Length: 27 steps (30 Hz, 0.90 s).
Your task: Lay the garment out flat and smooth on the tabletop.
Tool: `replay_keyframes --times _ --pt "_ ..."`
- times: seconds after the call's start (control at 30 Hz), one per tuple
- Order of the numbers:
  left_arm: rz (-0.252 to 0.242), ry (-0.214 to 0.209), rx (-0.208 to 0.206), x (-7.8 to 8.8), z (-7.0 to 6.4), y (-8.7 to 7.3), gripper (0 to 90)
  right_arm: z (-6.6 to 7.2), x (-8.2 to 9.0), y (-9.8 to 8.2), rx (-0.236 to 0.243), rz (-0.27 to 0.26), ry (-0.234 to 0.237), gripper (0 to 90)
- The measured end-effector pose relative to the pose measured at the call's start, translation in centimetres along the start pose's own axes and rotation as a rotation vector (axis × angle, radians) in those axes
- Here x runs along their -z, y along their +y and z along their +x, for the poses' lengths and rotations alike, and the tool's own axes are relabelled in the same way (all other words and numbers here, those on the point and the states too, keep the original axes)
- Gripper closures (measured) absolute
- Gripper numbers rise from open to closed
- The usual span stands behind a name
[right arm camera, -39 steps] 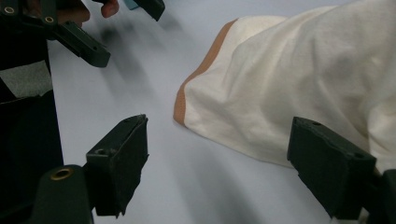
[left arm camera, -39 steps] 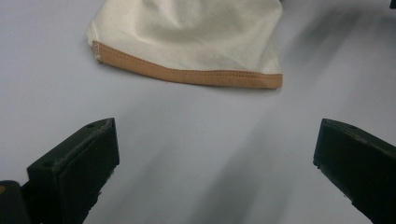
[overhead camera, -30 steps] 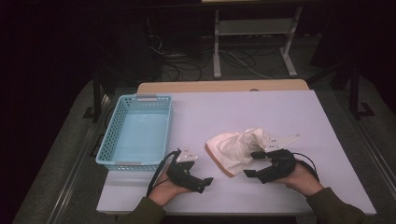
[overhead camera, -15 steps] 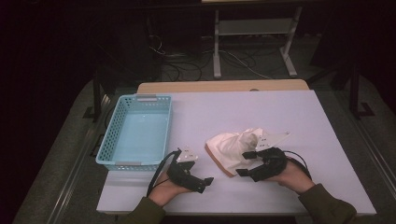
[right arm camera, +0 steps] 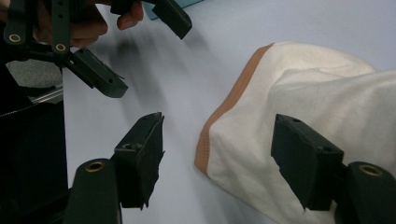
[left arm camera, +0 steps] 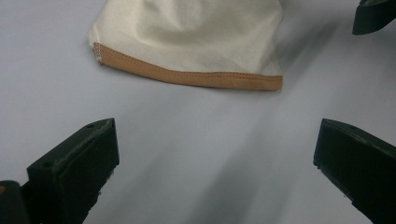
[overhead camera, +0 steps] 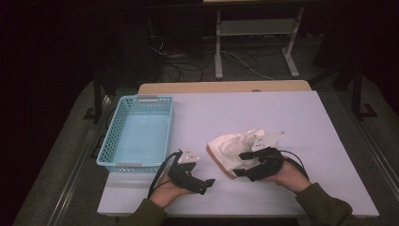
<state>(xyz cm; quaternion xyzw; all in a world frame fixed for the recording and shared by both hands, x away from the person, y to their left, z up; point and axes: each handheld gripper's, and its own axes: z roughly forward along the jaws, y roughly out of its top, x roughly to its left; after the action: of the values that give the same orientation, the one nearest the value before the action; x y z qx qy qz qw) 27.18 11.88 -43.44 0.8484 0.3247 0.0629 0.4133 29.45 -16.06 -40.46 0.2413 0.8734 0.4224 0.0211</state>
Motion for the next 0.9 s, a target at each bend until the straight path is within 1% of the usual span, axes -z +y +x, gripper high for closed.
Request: replay_keyframes --times 0.1,0.43,0.77,0.9 --pt "0.001 -0.001 0.0 0.0 0.0 0.0 0.0 0.1 -0.3 0.2 0.008 0.004 0.007 34.2" --pt "0.0 -0.006 -0.001 0.0 0.0 0.0 0.0 0.3 -1.1 0.8 0.015 0.013 0.02 35.7" --pt "0.002 -0.007 0.002 0.0 0.0 0.0 0.0 0.2 -1.9 1.1 0.015 0.043 0.035 41.6" --pt "0.004 -0.01 0.004 0.0 0.0 0.0 0.0 0.2 -2.3 1.1 0.025 0.057 0.042 44.0"
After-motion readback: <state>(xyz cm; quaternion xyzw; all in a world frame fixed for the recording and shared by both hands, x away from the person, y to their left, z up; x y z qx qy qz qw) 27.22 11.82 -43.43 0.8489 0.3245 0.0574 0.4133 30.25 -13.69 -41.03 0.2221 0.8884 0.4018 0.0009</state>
